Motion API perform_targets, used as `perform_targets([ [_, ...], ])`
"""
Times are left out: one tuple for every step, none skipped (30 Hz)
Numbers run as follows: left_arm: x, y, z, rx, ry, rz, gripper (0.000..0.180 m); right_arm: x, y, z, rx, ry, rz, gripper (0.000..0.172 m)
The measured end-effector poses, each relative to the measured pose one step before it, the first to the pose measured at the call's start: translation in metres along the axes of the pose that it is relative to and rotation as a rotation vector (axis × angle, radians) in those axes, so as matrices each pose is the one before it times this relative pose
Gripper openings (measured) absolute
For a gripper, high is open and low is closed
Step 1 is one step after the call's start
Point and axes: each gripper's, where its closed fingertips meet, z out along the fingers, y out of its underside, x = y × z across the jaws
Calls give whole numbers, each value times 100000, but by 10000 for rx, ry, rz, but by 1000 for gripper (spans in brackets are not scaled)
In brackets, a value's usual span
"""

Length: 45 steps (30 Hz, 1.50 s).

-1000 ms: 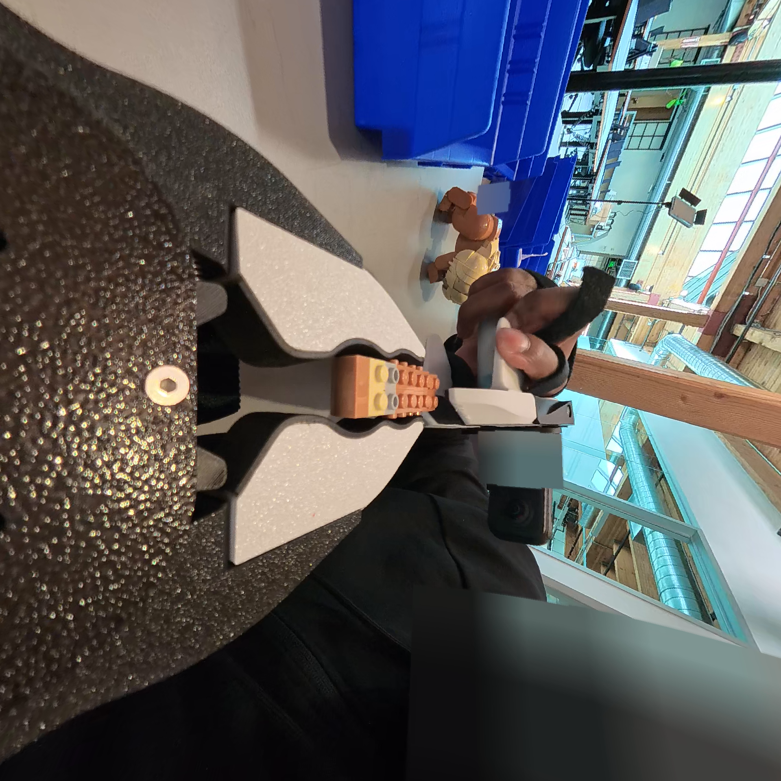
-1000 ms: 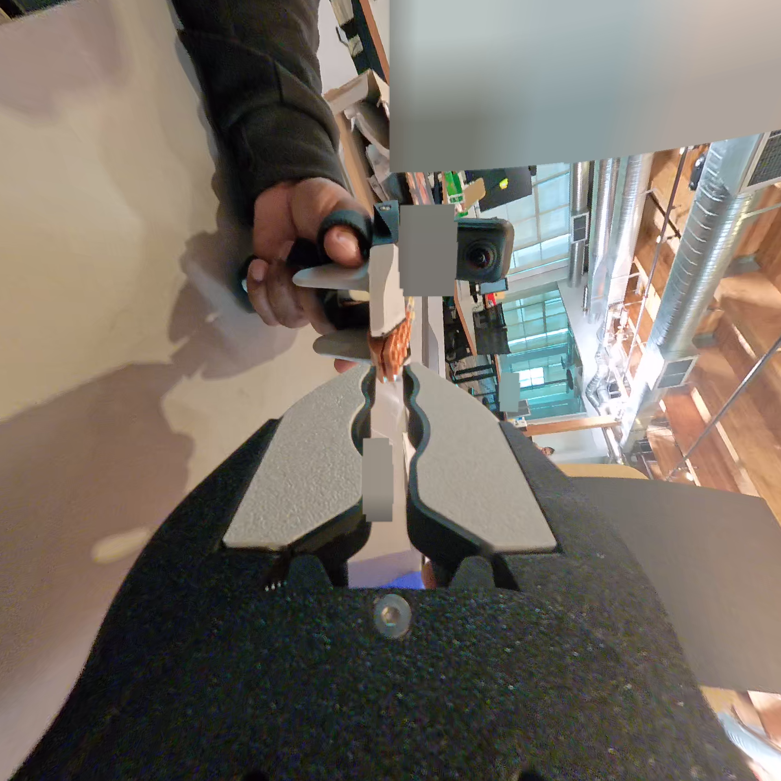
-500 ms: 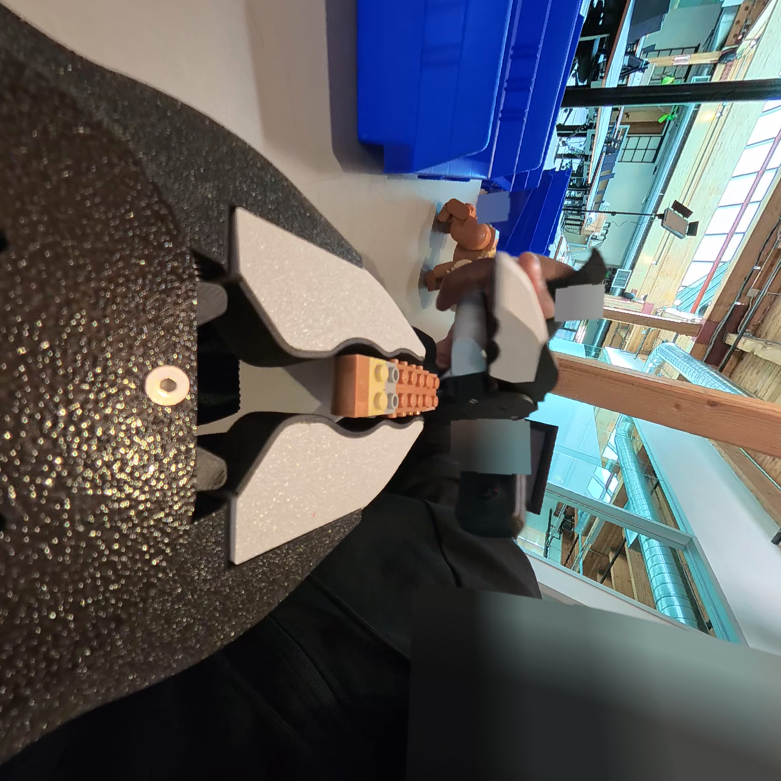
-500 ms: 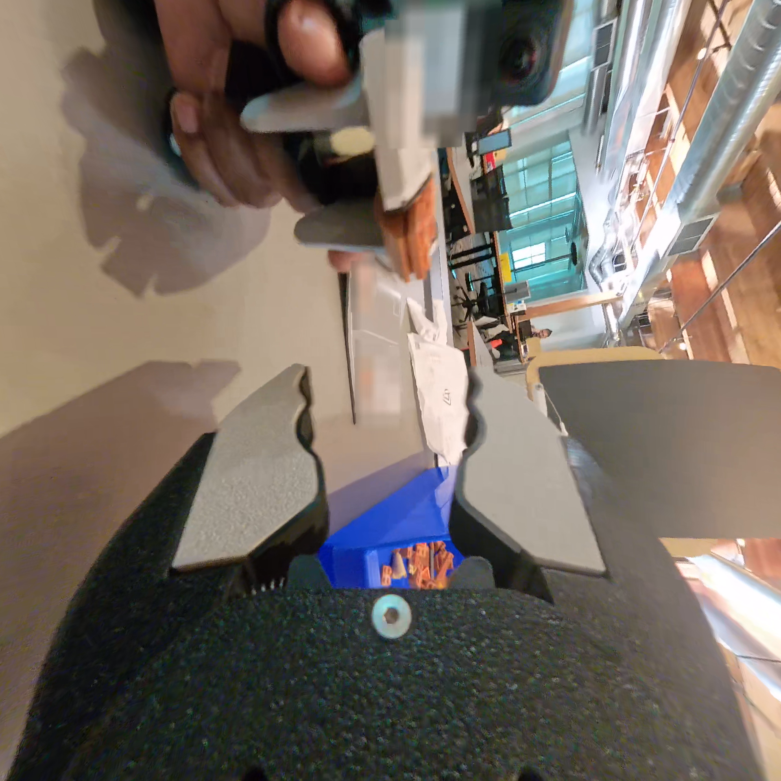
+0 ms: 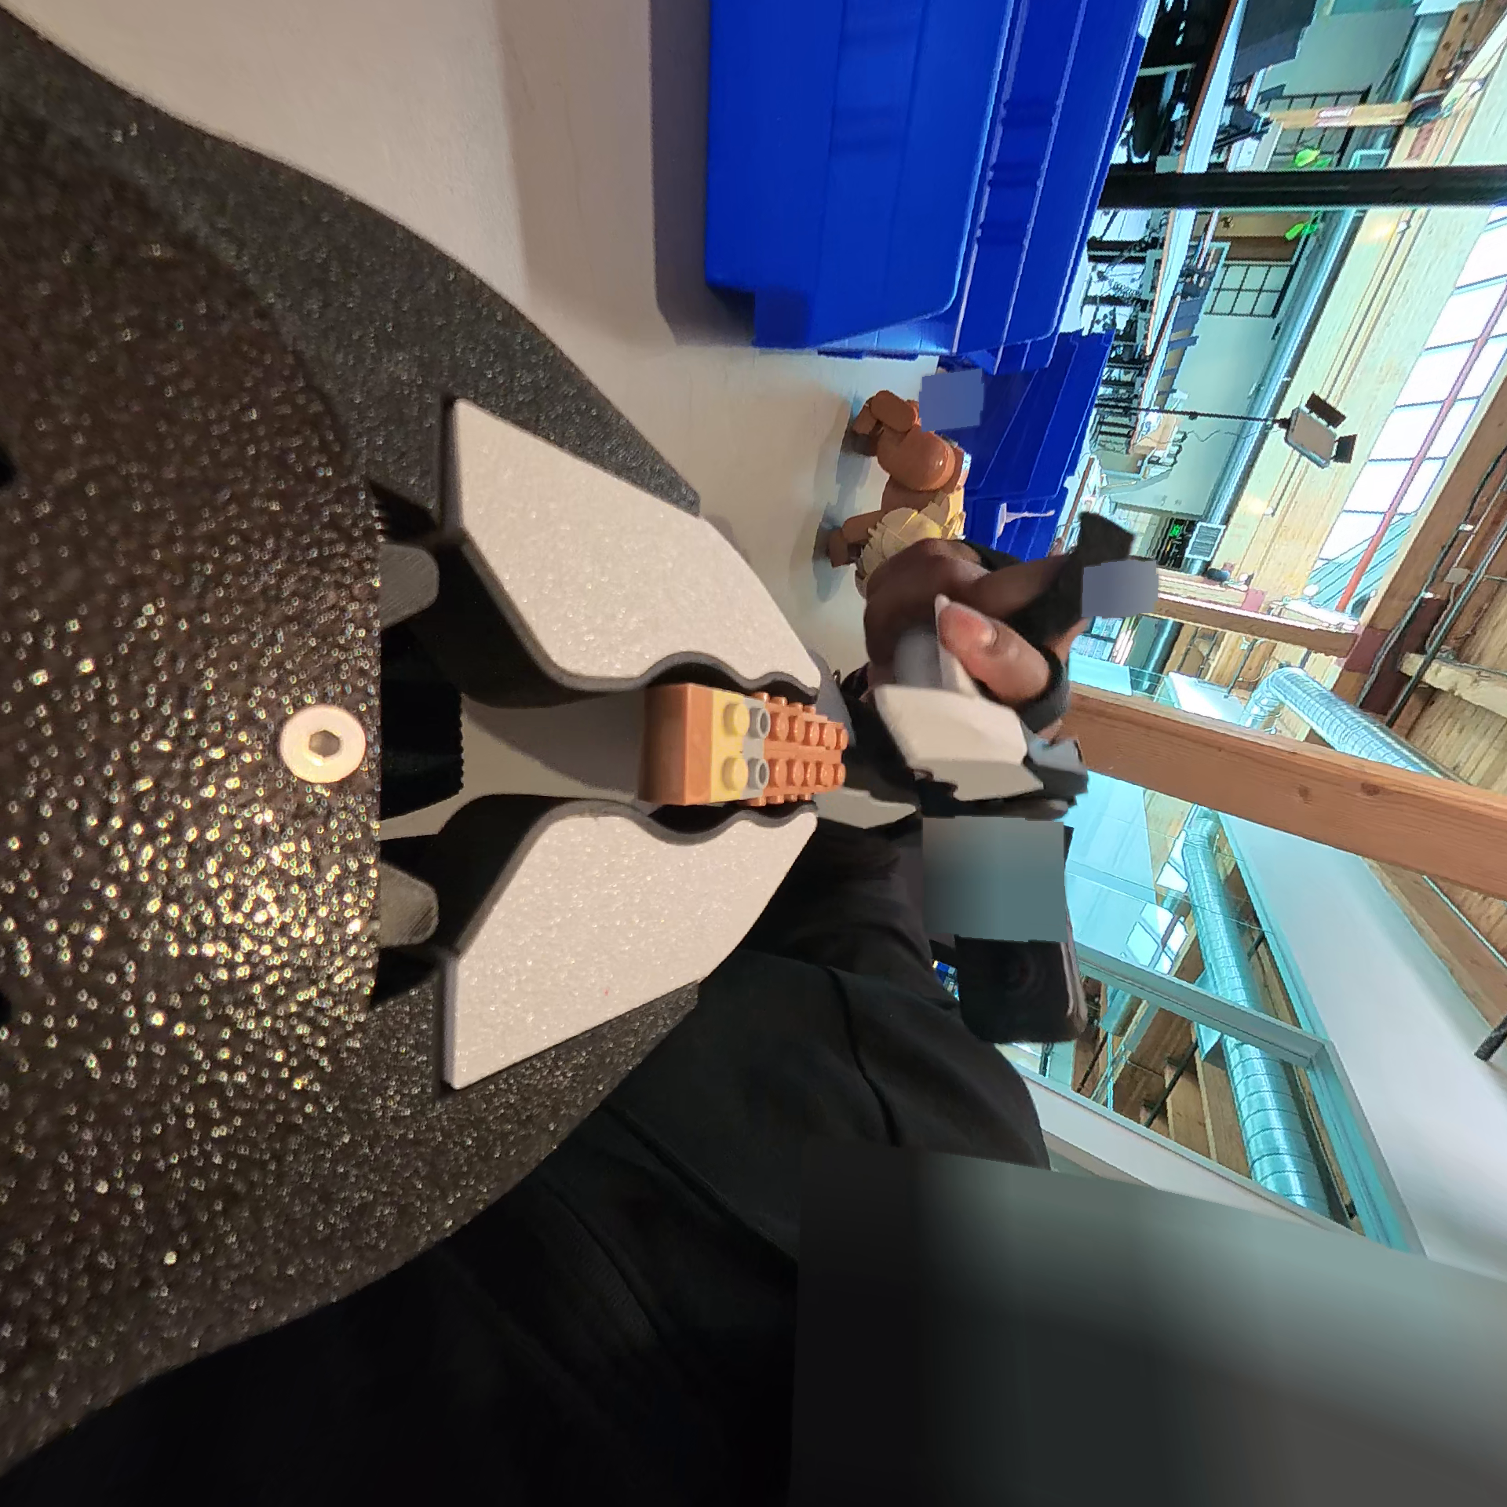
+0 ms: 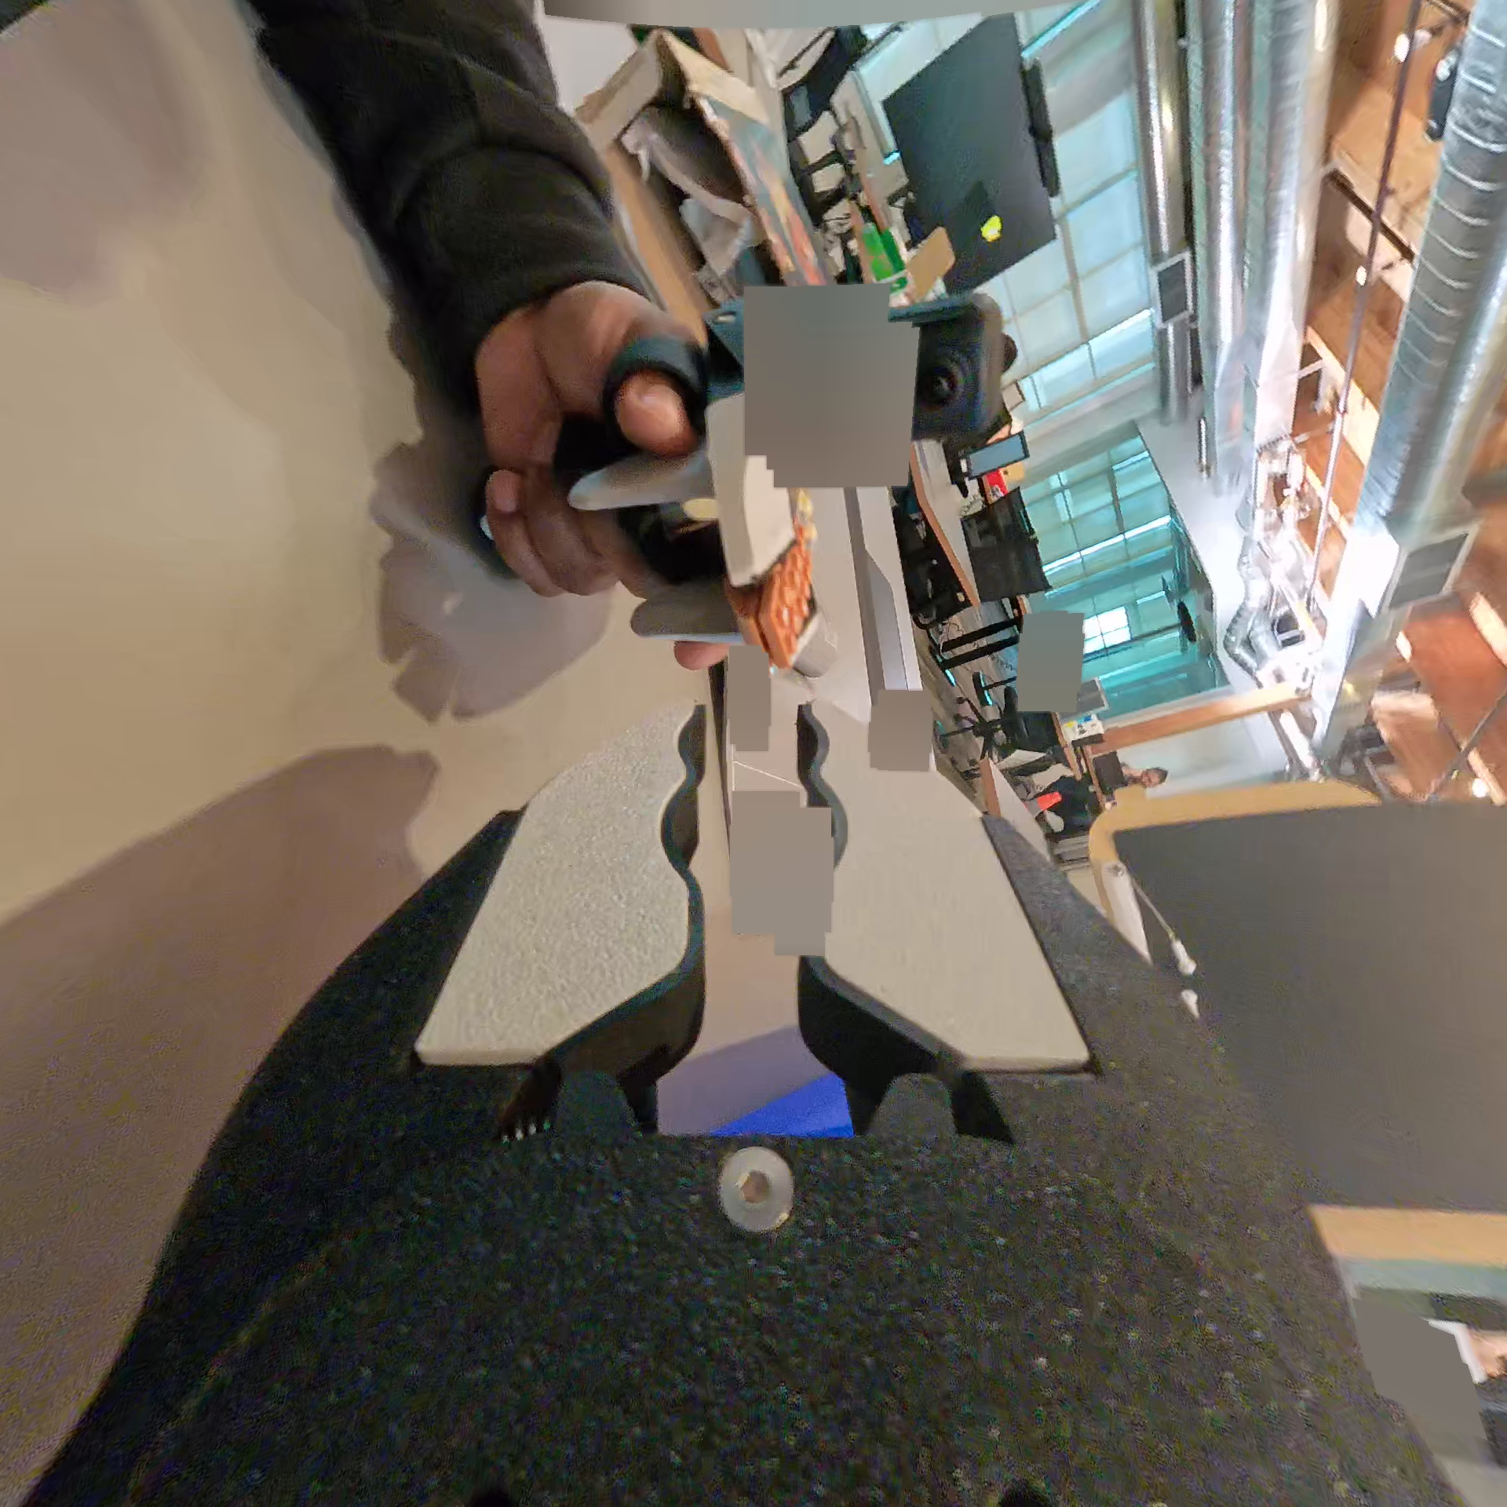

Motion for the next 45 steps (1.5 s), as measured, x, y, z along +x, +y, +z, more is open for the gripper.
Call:
perform_targets([
  [23,66,45,-45,9,2,21,-263,-202,166,-41,-135,-363,22],
  [-9,64,45,-48,-7,0,21,-244,-142,216,-72,-100,-387,22],
  [-18,70,48,-53,-11,-2,21,-123,-31,236,-122,-18,-366,24],
  [-2,55,42,-41,-5,2,21,-31,-55,202,-76,66,-330,26],
  [-21,24,16,-18,-11,-7,21,133,-23,123,-46,149,-238,26],
  [-63,-115,-70,77,-26,-33,21,145,21,62,-40,113,-117,27],
  [-118,-111,-78,67,-30,-77,21,182,-32,22,20,128,-37,28],
  [-79,-34,-47,24,-7,-79,21,251,-59,6,28,180,-24,31],
  [-31,23,17,-9,10,-35,21,187,3,28,-28,133,-65,31],
  [31,51,30,-35,15,12,21,-14,50,60,-65,1,-82,32],
  [45,54,42,-36,13,32,21,5,48,79,-52,42,-99,33],
  [39,45,32,-31,5,25,21,-32,44,79,-44,16,-93,32],
  [23,28,14,-18,5,21,21,-111,44,86,-50,-34,-58,32],
  [20,11,3,-2,6,11,21,-29,-17,71,3,21,-39,30],
  [-14,-15,-8,7,-4,-8,21,-118,-11,71,16,-51,20,28],
  [-24,-3,3,3,-5,-18,21,-138,28,62,17,-65,53,27],
  [-17,-1,-4,5,-8,-5,21,-3,102,31,-9,26,29,26],
  [-12,-6,-6,2,-21,11,21,-16,225,-3,-65,1,41,25],
  [-27,10,-26,-29,-38,33,21,-34,372,-79,-124,-50,98,25],
  [-77,65,-74,-97,-86,96,21,-75,543,-180,-185,-100,181,25],
  [-165,72,-146,-127,-145,147,21,-109,747,-287,-279,-150,294,25],
  [-209,65,-191,-127,-169,157,21,-127,924,-372,-347,-174,414,24],
  [-230,73,-210,-131,-169,158,21,-283,971,-406,-334,-258,529,23],
  [-234,66,-220,-101,-157,140,21,-352,1029,-366,-351,-286,608,23],
  [-225,72,-182,-81,-133,110,21,-285,1166,-276,-435,-188,572,24],
  [-165,42,-136,-34,-79,59,21,-381,1283,-199,-490,-211,490,26],
  [-96,-75,-88,38,-19,-2,21,-828,1431,-101,-555,-510,464,26],
  [-39,-55,-41,48,15,-24,21,-710,1584,-20,-643,-438,461,25],
  [-5,-26,-21,29,25,-36,21,-295,1633,54,-672,-190,480,21],
  [-16,-22,-19,17,0,-17,21,-164,1426,71,-551,-146,476,22],
  [6,-21,-18,14,7,-2,21,256,1031,72,-327,122,461,28],
  [13,2,3,6,12,-1,21,438,710,81,-193,190,455,28],
  [12,1,7,-2,11,-5,21,172,480,114,-140,-52,445,28],
  [-7,18,11,-11,9,-12,21,119,243,123,-83,-126,464,28],
  [7,15,4,-8,14,-15,21,164,111,161,-97,-131,496,28],
  [-8,-22,-9,11,6,-11,21,-54,-47,147,-53,-252,421,27],
  [-4,-20,-14,20,-1,-7,21,-92,-121,137,-27,-236,376,25],
  [-5,-25,-23,15,3,-5,21,47,-52,198,-87,-146,353,25],
  [13,-9,-3,8,5,-1,21,83,60,251,-138,-117,264,27],
  [13,1,6,1,9,9,21,130,204,308,-215,-80,195,27],
  [44,11,3,-9,17,14,21,160,318,371,-281,-84,168,30],
  [47,23,16,-10,23,19,21,-56,361,401,-279,-208,142,34],
  [41,14,9,-12,21,16,21,-193,296,395,-230,-290,134,36],
  [31,2,8,-2,9,18,21,-97,-65,258,-1,-221,166,34],
  [29,4,7,-4,6,15,21,-154,-133,169,41,-254,165,31],
])
